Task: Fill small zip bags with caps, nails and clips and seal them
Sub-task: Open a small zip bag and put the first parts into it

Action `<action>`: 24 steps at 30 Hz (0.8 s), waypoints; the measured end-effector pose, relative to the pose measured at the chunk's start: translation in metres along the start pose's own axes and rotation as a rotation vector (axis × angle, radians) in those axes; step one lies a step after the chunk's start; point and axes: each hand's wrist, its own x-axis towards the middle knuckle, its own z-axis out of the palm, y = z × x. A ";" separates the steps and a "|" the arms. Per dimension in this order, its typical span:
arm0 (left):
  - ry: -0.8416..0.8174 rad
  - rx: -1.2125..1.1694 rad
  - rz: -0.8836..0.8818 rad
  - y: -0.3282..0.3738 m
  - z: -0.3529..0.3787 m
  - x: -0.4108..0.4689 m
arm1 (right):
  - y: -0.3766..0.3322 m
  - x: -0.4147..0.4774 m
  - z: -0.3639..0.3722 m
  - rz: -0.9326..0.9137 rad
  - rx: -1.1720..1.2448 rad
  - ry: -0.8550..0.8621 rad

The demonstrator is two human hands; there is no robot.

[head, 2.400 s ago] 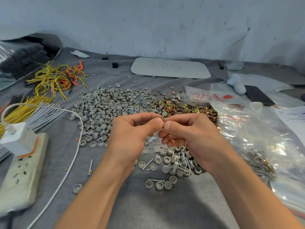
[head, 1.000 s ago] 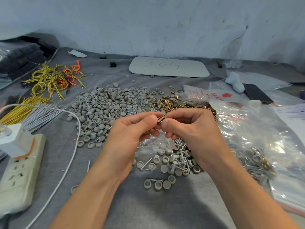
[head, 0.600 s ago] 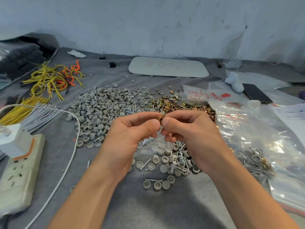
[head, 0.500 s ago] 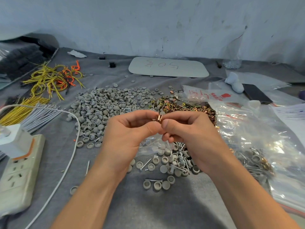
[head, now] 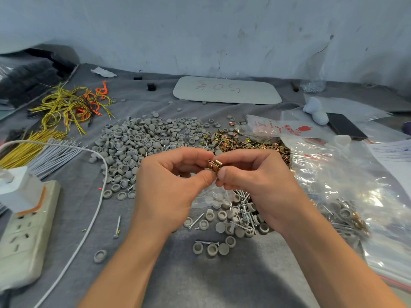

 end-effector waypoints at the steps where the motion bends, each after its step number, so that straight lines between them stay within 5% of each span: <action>1: -0.004 -0.015 -0.012 0.000 0.000 0.000 | 0.000 0.000 0.000 -0.013 -0.010 0.001; 13: -0.023 -0.009 0.039 0.002 0.000 -0.006 | 0.000 -0.001 -0.005 -0.178 -0.212 0.033; 24: 0.039 0.205 0.184 -0.002 0.005 -0.008 | 0.002 0.000 -0.007 -0.191 -0.082 -0.004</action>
